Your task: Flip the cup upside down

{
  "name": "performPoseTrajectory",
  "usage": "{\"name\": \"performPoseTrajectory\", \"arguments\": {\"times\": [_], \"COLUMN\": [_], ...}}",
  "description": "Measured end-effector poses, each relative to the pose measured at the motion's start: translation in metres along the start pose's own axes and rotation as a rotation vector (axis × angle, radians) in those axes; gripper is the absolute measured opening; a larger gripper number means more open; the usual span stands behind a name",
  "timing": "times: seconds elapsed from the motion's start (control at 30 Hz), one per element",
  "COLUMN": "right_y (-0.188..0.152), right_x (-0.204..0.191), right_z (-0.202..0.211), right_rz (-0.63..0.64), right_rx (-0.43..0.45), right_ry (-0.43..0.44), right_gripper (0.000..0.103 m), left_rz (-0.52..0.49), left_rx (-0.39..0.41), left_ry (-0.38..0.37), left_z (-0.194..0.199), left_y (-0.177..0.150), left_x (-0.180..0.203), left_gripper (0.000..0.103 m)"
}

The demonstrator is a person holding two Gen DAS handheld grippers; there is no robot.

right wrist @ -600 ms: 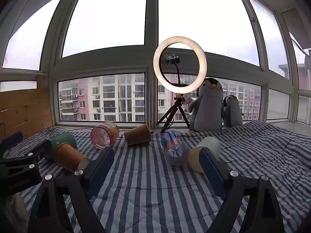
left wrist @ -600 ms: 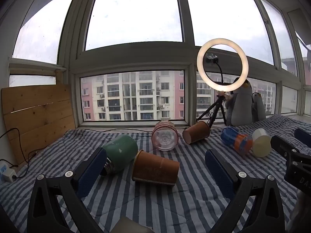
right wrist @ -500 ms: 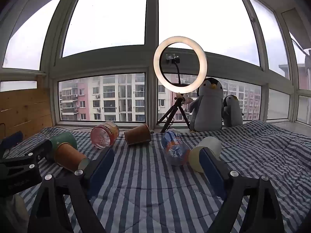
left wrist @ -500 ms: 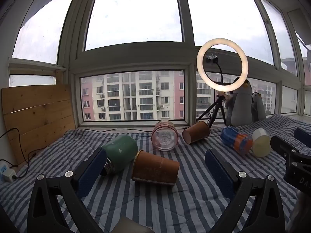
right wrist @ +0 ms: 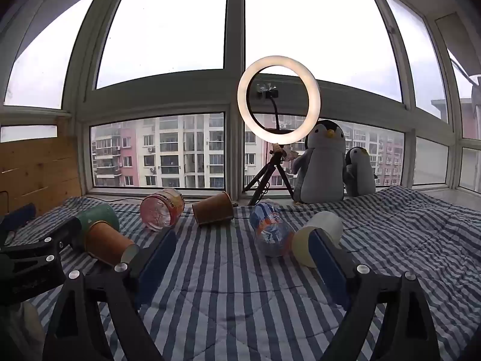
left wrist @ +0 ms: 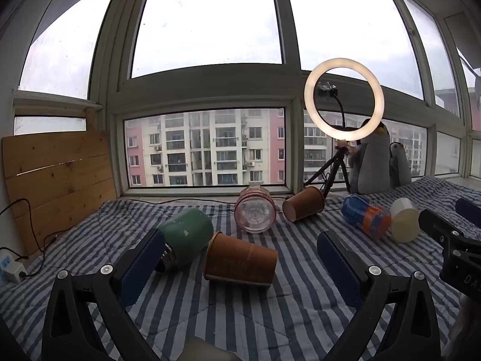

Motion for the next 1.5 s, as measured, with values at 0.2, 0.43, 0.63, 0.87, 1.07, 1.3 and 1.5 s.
{"name": "performPoseTrajectory", "arguments": {"times": [0.2, 0.43, 0.63, 0.87, 1.07, 1.3, 1.5], "right_y": [0.001, 0.0015, 0.0013, 0.0014, 0.0014, 0.0011, 0.0016], "right_x": [0.0003, 0.0004, 0.0003, 0.0001, -0.0004, 0.0003, -0.0004], "right_z": [0.0001, -0.0015, 0.0001, 0.0007, -0.0006, -0.0005, -0.0004], "right_rz": [0.0, -0.001, 0.0, 0.0, -0.001, -0.003, -0.003], "right_rx": [0.0, -0.001, -0.001, -0.001, -0.002, -0.004, -0.004], "right_ry": [0.0, 0.001, 0.001, 0.001, 0.002, 0.002, 0.002], "right_gripper": [0.088, 0.088, 0.088, 0.088, 0.088, 0.088, 0.088], "left_rz": [0.0, -0.001, -0.001, -0.001, -0.002, -0.002, -0.002], "left_rx": [0.001, 0.001, 0.001, 0.001, 0.001, 0.002, 0.001], "left_ry": [0.001, 0.001, 0.001, 0.001, 0.001, 0.001, 0.001], "left_z": [0.0003, 0.0005, 0.0003, 0.0002, 0.0002, -0.0003, -0.0004], "left_y": [0.0001, -0.0003, -0.0004, -0.0005, -0.0005, -0.0013, -0.0012], "left_x": [0.0004, 0.0005, 0.0005, 0.0009, 0.0011, -0.0013, -0.0012], "left_gripper": [0.102, 0.102, 0.102, 0.102, 0.102, 0.102, 0.102]}}
Point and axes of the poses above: each gripper's, at about its wrist camera, not at the fingertips, and z roughly against the way its jaws point, x to its right, y to its top, the point moved 1 cm from there along -z, roughly the way its jaws point, and after that the axes turned 13 degrees about z, right-handed, at the moved point
